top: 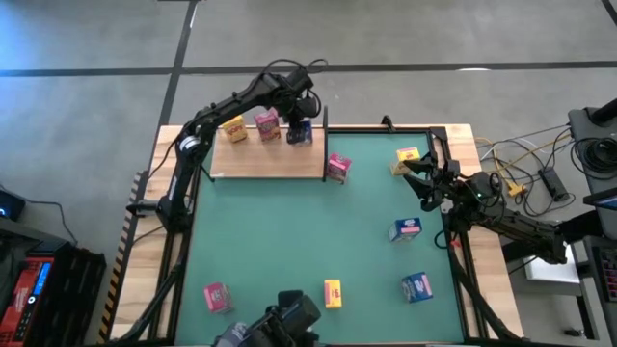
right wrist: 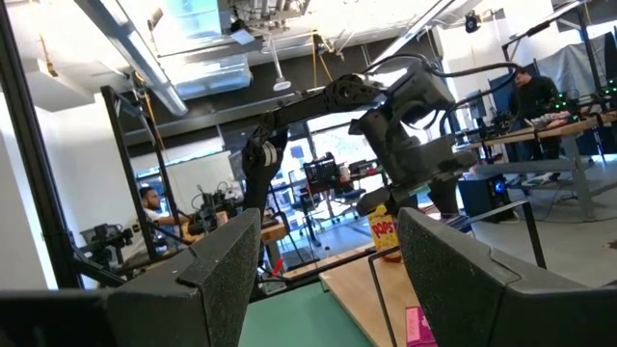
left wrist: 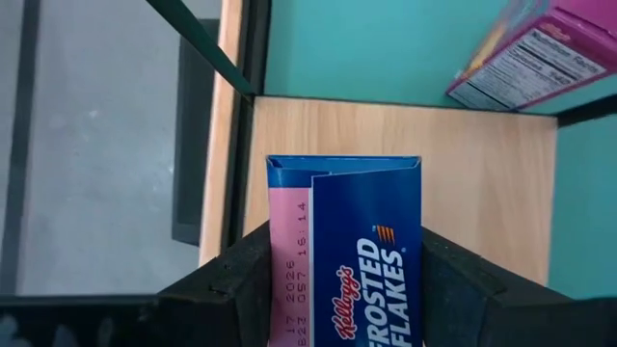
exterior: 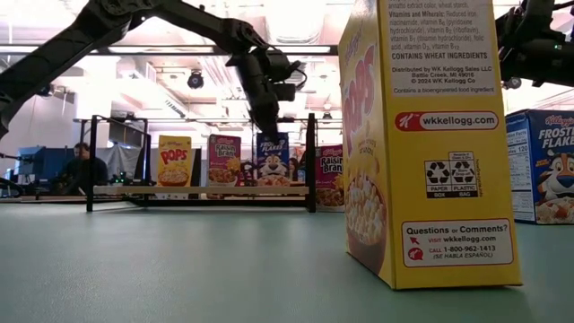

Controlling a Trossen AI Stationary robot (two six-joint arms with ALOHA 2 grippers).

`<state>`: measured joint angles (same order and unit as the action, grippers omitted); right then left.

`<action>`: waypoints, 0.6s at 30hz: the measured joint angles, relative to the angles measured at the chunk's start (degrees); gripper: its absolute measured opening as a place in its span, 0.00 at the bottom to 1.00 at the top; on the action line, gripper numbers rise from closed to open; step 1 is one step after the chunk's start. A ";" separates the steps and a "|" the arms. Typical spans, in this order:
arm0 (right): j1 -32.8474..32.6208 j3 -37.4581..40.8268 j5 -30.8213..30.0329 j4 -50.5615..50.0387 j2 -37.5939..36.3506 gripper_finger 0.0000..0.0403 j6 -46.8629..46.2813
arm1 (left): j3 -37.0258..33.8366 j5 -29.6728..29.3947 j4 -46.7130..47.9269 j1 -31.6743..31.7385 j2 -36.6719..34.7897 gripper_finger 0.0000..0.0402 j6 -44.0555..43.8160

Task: Stack cereal on shelf
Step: Put the bottom left blue cereal box on the shelf

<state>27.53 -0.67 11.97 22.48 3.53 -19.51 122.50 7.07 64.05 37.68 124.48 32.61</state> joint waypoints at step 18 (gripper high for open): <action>-0.02 0.00 0.00 0.00 0.00 0.58 0.00 | -0.76 1.46 -2.21 1.46 0.01 0.50 0.79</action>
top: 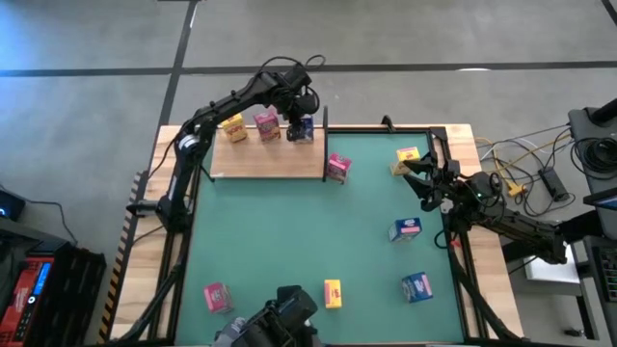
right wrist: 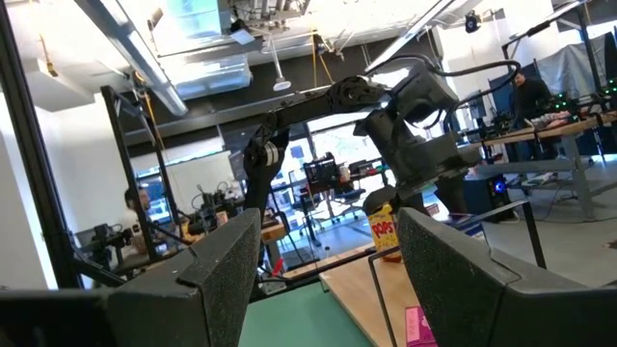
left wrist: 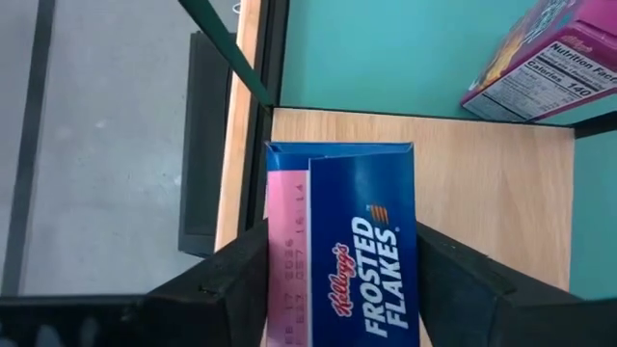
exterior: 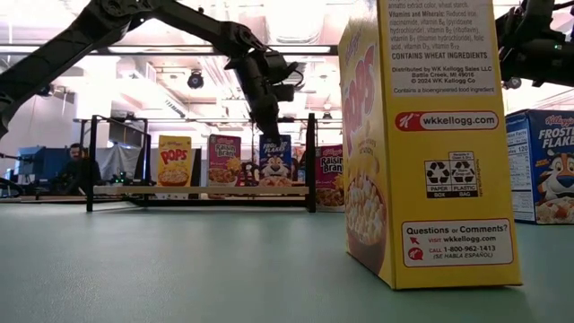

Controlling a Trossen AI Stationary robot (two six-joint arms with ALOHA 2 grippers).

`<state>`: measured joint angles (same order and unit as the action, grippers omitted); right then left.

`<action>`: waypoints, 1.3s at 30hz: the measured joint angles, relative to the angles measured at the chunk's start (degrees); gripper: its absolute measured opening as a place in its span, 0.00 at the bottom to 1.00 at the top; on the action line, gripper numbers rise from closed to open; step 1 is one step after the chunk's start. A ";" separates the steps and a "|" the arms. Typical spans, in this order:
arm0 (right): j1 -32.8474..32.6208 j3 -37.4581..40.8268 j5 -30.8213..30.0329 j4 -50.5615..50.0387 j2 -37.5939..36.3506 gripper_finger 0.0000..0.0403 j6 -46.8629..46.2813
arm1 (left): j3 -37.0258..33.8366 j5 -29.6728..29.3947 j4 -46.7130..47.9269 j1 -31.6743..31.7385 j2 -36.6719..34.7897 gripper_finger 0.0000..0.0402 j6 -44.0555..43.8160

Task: Stack cereal on shelf
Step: Put the bottom left blue cereal box on the shelf, then put the top pink cereal box on the shelf aligned with the other pink cereal box

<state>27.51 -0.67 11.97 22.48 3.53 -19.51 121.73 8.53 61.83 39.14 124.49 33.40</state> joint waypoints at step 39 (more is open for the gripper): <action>0.00 0.00 0.00 0.01 0.00 0.58 0.00 | -15.94 -3.99 6.95 -3.07 -23.93 0.57 -18.85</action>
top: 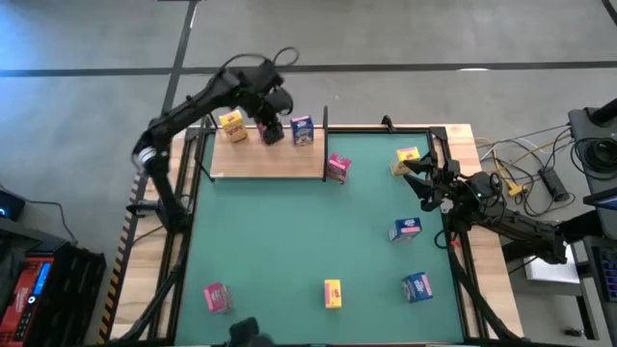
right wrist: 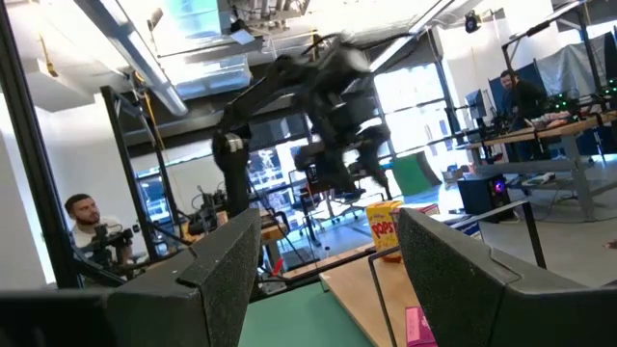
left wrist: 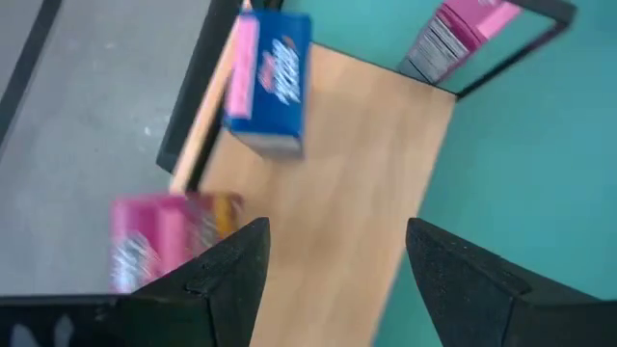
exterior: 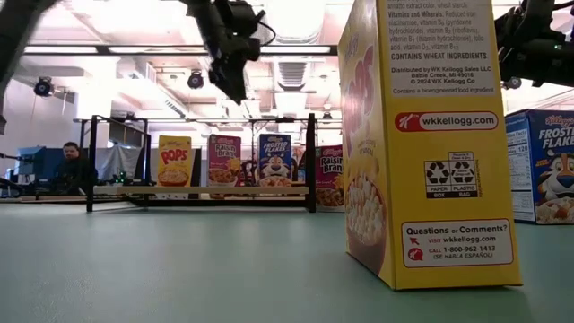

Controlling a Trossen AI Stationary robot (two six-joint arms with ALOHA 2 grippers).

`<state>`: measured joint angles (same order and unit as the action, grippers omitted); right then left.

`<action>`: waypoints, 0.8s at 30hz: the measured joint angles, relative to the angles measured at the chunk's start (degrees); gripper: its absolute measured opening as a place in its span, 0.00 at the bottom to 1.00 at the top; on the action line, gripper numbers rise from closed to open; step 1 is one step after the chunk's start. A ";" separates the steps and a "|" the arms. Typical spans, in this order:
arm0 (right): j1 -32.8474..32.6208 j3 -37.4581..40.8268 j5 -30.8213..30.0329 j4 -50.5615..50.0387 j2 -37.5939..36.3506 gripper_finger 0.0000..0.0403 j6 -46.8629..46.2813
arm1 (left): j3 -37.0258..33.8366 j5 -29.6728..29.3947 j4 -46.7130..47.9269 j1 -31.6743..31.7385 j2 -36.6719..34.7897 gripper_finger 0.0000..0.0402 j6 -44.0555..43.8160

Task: Stack cereal on shelf
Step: Put the top pink cereal box on the shelf aligned with the other pink cereal box

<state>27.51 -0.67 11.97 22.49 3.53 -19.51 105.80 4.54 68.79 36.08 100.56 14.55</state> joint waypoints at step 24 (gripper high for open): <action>0.00 0.00 0.02 -0.01 0.02 0.58 0.00 | -74.00 -33.16 -84.79 -44.69 -35.35 0.57 -20.30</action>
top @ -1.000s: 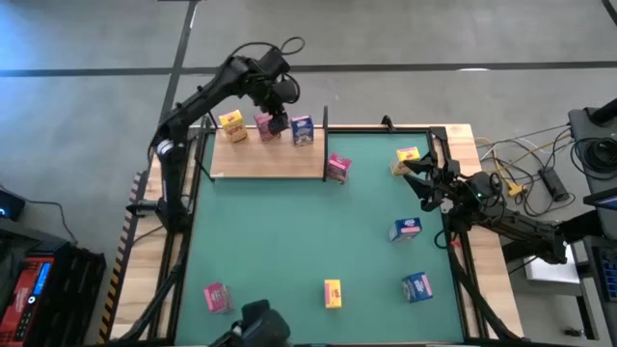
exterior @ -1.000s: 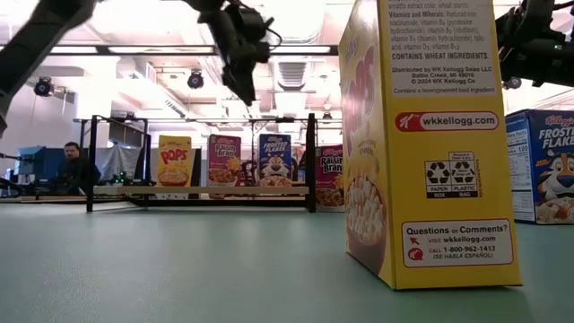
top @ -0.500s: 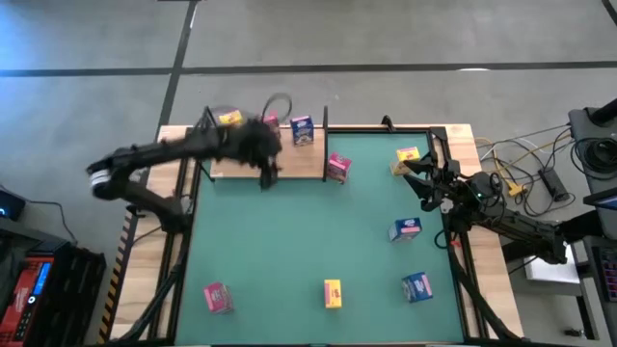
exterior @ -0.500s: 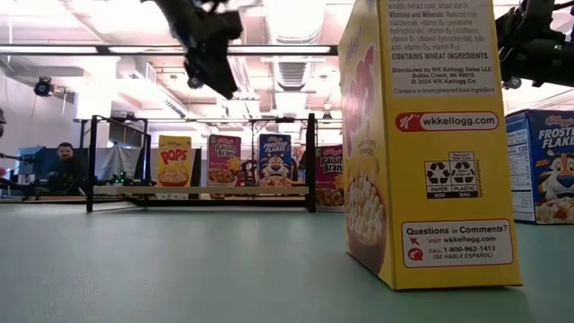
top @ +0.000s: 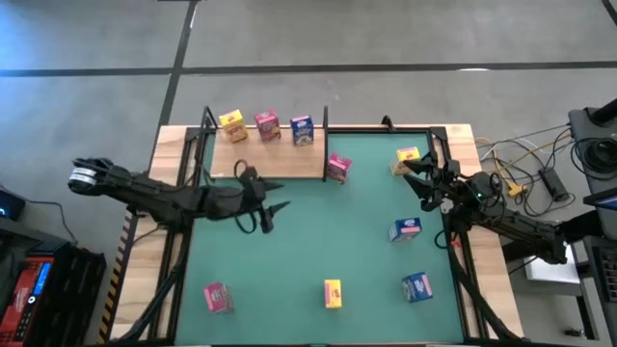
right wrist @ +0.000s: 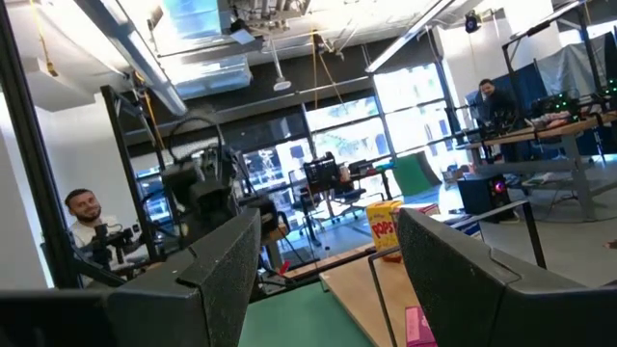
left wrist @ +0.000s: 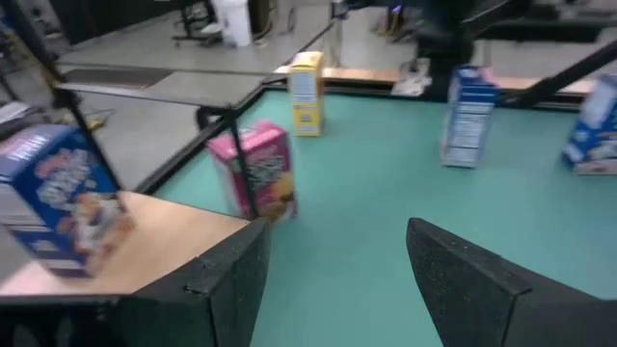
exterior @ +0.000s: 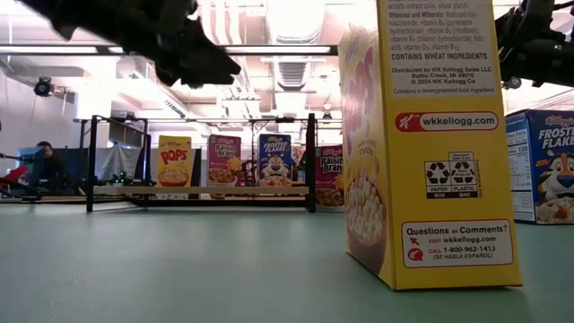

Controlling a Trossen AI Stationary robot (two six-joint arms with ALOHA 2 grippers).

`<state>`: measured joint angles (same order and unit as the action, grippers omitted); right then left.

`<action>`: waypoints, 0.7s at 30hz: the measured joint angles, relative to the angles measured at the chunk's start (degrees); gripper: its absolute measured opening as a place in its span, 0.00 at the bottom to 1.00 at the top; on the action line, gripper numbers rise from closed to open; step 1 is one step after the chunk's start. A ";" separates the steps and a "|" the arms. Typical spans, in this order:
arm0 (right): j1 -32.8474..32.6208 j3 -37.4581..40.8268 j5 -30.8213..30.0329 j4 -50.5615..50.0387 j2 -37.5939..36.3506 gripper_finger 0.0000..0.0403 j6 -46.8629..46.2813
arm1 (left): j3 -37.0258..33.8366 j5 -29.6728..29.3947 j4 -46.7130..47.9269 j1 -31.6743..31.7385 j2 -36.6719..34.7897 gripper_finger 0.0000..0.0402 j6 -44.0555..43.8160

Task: Stack cereal on shelf
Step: Put the top pink cereal box on the shelf aligned with the other pink cereal box

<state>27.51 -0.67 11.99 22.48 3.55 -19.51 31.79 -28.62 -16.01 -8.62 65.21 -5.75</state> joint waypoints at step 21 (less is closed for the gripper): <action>0.00 0.00 0.04 -0.66 -0.02 0.58 -0.19 | -17.28 8.60 -52.58 -0.95 14.21 0.57 7.79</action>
<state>27.51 -0.67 12.03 21.82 3.54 -19.70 14.51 -20.03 -68.58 -9.57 79.42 2.04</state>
